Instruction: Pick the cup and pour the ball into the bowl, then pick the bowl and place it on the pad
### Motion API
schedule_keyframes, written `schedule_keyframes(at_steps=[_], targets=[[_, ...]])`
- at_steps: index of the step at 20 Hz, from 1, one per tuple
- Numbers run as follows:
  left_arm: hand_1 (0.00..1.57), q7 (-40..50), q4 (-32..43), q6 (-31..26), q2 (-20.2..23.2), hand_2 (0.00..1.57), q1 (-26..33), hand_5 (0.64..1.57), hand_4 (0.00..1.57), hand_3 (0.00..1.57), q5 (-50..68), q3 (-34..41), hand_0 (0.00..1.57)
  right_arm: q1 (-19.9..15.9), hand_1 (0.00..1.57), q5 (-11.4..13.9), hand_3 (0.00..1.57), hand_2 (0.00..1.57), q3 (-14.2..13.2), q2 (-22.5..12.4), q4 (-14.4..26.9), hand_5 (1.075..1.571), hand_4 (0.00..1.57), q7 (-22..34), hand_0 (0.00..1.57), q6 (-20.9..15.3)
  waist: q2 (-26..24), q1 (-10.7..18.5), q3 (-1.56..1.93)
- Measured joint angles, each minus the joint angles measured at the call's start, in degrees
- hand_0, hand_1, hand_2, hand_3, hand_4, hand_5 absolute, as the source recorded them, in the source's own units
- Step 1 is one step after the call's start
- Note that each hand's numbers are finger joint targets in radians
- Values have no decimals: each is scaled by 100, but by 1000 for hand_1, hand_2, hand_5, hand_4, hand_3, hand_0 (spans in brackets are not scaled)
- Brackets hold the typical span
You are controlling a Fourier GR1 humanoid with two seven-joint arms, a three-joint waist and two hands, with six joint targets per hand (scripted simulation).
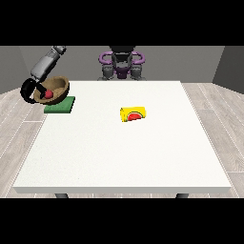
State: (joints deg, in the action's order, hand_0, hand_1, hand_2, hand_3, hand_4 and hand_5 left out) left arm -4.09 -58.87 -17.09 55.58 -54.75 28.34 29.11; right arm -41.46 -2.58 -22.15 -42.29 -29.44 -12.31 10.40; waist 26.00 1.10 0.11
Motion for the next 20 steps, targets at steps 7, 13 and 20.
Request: schedule_keyframes(at_steps=[7, 13, 20], targets=[[0, -240, 487, -181, -31, 0, 194, 1530, 0, 0, -102, -75, 0, -168, 1571, 117, 1290, 1571, 229, 30, -177, 1571, 1229, 505, 1571, 64, -405, -61, -12], [0, -225, 420, -91, -98, 0, 183, 1525, 0, 0, -82, -129, 0, -127, 1571, 146, 1130, 1571, 277, 375, -46, 1568, 1117, 428, 1571, -98, -428, -69, -8], [0, -88, 205, -73, 41, 0, 201, 1517, 0, 0, 60, -36, 0, 2, 1207, -145, 1235, 1265, -121, 335, 439, 1562, 0, 455, 1207, -257, -300, -14, 0]])
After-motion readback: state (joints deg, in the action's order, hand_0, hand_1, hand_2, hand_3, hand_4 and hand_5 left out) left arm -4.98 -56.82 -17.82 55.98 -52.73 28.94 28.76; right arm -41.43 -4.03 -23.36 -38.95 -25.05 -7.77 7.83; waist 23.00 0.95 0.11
